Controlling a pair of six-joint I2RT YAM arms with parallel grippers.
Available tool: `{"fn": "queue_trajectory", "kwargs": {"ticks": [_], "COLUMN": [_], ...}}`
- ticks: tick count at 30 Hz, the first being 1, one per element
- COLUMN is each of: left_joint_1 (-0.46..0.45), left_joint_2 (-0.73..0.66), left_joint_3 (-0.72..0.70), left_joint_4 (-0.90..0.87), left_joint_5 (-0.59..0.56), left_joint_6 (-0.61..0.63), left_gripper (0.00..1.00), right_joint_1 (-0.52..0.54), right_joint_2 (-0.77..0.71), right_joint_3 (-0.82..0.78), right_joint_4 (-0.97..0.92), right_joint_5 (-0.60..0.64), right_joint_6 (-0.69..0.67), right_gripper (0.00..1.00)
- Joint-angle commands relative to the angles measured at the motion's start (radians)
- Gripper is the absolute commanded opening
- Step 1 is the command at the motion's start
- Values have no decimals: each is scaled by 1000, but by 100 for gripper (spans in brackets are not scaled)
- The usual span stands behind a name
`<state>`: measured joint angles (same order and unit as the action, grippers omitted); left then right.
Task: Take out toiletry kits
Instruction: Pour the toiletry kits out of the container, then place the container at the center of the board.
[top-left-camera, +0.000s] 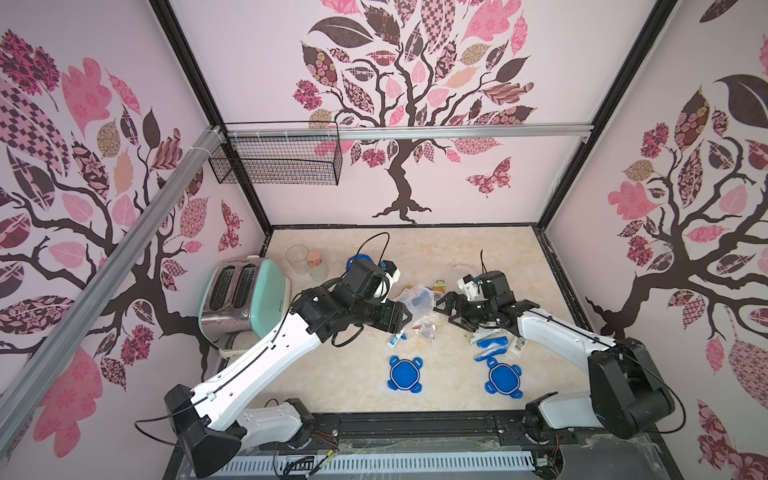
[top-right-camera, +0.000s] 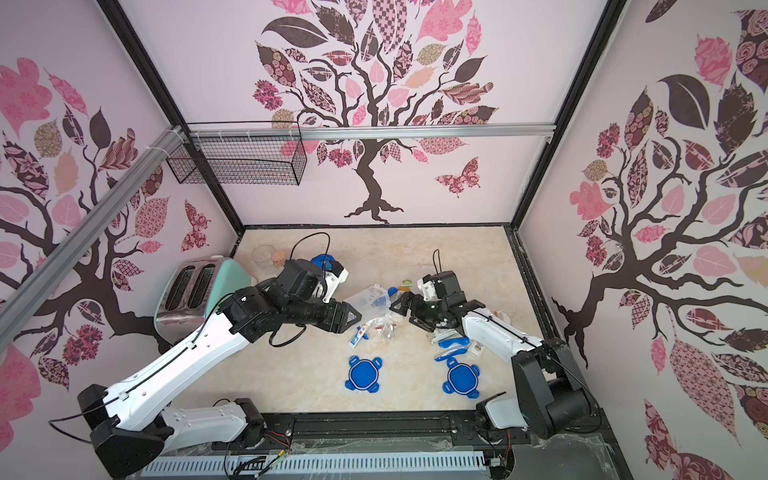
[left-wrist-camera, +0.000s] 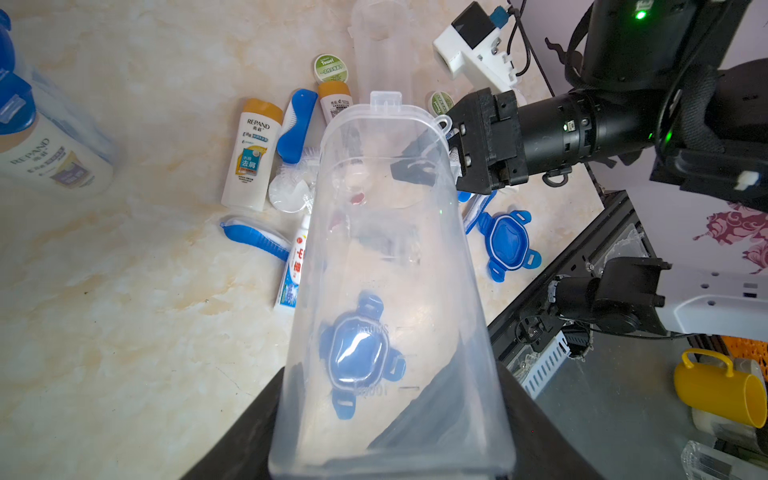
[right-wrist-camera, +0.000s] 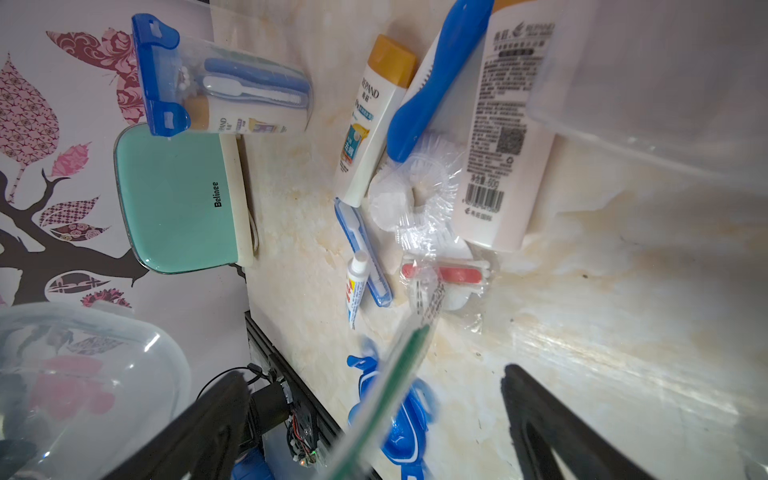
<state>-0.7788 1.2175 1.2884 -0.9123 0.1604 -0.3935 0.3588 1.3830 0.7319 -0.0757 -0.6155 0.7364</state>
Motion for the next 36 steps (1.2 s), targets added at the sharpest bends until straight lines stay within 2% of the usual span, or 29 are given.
{"fn": "queue_trajectory", "kwargs": {"ticks": [1, 8, 14, 18, 23, 28, 32, 35, 36], "left_joint_1": [0, 4, 38, 106, 143, 175, 206, 223, 229], "left_joint_2": [-5, 70, 198, 319, 490, 670, 760, 798, 811], "left_joint_3": [-3, -40, -68, -62, -11, 123, 176, 190, 193], "left_joint_4": [28, 182, 410, 548, 687, 690, 697, 699, 701], "left_joint_5": [-39, -208, -288, -278, -272, -253, -235, -228, -214], "left_joint_6": [4, -11, -5, -41, -8, 51, 76, 84, 84], "left_gripper": [0, 0, 0, 0, 0, 0, 0, 4, 9], "right_joint_1": [-10, -18, -21, -20, -21, -21, -21, -21, -21], "right_joint_2": [-24, -84, -97, -115, -149, -193, -223, -228, -225], "right_joint_3": [25, 17, -24, -51, -70, -84, -114, -122, -121], "right_joint_4": [-43, -90, -98, -93, -106, -142, -127, -123, -122], "right_joint_5": [39, 193, 231, 238, 252, 264, 277, 279, 278], "right_joint_6": [-28, -89, -118, -118, -132, -152, -150, -149, -148], "right_gripper": [98, 98, 97, 98, 97, 98, 98, 97, 98]}}
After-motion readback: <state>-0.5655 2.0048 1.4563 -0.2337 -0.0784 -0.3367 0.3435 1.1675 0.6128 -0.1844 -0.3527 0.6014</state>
